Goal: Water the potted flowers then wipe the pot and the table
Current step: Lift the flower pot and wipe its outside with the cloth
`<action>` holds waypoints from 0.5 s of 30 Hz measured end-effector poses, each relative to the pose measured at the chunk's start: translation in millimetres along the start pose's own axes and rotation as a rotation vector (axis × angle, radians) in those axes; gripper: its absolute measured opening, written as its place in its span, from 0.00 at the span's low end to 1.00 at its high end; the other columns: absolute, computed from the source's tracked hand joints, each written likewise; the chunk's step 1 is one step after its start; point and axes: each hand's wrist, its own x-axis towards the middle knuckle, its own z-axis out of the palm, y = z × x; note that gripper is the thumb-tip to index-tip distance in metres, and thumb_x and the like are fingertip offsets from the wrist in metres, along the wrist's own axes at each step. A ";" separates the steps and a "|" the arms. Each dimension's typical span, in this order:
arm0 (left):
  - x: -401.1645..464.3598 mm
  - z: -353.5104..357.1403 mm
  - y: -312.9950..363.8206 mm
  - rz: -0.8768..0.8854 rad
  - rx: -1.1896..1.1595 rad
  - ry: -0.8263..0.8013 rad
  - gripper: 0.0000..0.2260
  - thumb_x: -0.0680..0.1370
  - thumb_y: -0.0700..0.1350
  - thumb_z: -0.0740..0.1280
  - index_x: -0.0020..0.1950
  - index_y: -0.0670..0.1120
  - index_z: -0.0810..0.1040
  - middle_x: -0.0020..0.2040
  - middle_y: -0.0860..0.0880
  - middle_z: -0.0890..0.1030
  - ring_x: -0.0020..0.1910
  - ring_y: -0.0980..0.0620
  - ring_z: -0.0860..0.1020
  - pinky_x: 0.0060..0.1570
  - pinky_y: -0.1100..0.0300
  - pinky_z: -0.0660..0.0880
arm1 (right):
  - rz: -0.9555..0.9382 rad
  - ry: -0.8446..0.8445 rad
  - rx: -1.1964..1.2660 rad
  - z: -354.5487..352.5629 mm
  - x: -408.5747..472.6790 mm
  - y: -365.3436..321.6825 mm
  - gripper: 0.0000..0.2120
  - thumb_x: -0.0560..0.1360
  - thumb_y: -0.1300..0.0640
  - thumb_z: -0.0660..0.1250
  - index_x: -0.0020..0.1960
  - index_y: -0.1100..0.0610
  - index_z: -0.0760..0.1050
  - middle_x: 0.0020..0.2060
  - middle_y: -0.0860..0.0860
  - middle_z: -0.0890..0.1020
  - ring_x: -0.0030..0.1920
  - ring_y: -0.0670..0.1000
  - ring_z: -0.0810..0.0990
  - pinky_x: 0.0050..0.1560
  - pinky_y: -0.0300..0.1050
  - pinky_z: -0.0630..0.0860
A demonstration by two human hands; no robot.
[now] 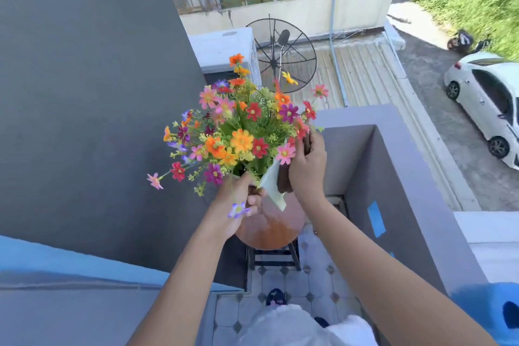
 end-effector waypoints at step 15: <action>128.2 -22.6 12.0 -0.053 -0.017 0.027 0.11 0.83 0.41 0.54 0.41 0.44 0.68 0.30 0.45 0.75 0.17 0.58 0.65 0.17 0.68 0.58 | 0.178 -0.206 -0.235 54.6 18.6 106.5 0.14 0.77 0.58 0.65 0.61 0.58 0.79 0.52 0.52 0.85 0.52 0.50 0.81 0.56 0.49 0.76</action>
